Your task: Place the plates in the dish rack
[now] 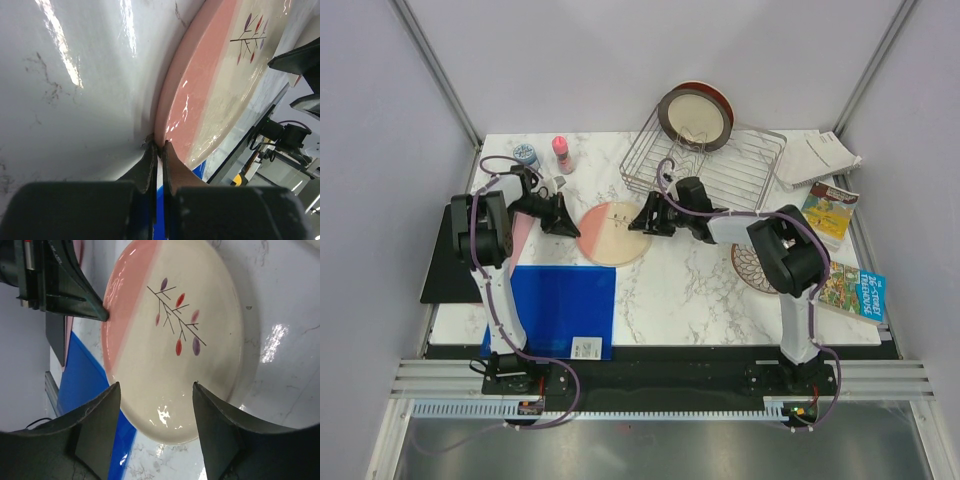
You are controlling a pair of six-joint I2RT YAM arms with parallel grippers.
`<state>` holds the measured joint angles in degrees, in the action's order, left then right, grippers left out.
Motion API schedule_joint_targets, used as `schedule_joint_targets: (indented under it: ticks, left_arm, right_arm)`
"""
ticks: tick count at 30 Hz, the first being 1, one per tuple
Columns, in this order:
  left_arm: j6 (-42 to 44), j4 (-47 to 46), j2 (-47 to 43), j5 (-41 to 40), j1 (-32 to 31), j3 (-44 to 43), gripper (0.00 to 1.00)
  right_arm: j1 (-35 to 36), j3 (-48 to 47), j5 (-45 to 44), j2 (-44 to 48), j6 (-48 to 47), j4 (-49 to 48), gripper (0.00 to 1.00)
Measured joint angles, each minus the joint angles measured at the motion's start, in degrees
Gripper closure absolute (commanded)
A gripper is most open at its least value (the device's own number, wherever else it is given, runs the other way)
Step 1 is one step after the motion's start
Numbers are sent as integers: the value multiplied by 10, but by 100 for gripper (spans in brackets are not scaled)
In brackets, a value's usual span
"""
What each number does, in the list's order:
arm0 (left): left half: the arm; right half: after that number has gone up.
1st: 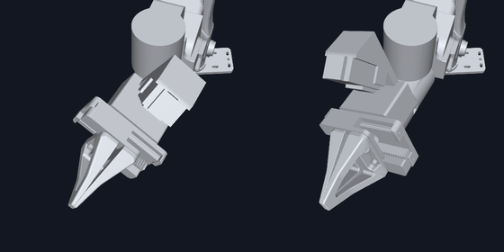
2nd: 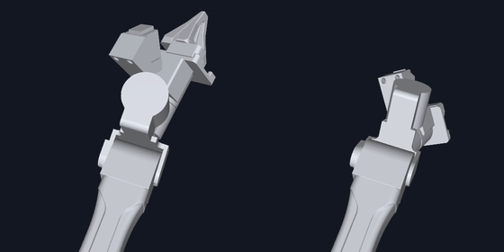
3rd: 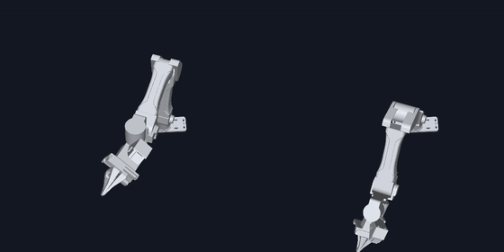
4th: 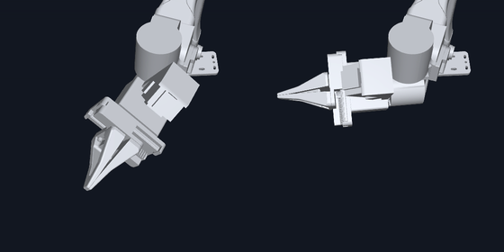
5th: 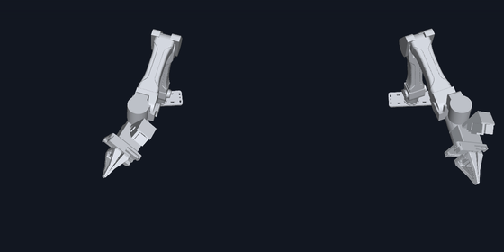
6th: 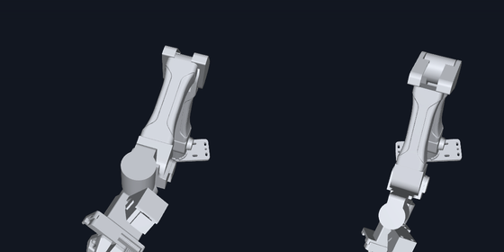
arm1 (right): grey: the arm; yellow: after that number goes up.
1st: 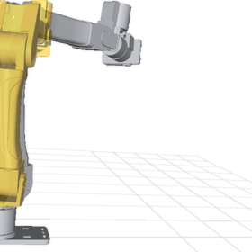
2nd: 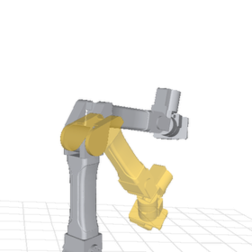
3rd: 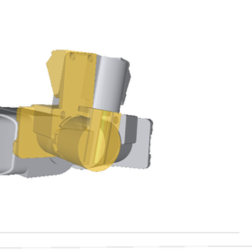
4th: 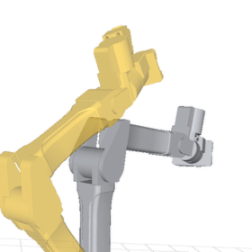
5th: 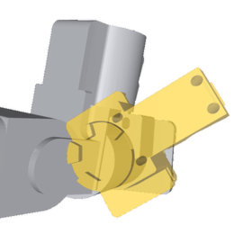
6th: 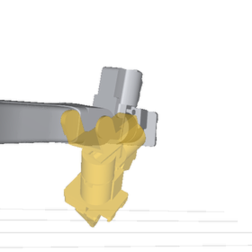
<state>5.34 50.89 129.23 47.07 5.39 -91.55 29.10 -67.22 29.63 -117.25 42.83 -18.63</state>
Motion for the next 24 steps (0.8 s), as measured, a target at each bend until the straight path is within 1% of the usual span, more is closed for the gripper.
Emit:
schedule_joint_targets:
  ticks: [3,7,12,16,21,24]
  left_arm:
    - [1,7,5,1,0,-6,98]
    - [1,12,5,2,0,-7,98]
    - [1,13,5,2,-2,-7,98]
    - [1,13,5,2,-2,-7,98]
    - [1,14,5,2,-3,-7,98]
    - [1,15,5,3,-3,-7,98]
  right_arm:
    - [9,-23,-45,-5,-18,48,34]
    - [15,-30,-94,5,-45,93,34]
    - [17,-12,-174,59,-86,169,34]
    - [21,-1,-220,64,-102,212,33]
    - [43,-18,-242,46,-99,202,35]
    - [55,-36,-215,14,-76,147,36]
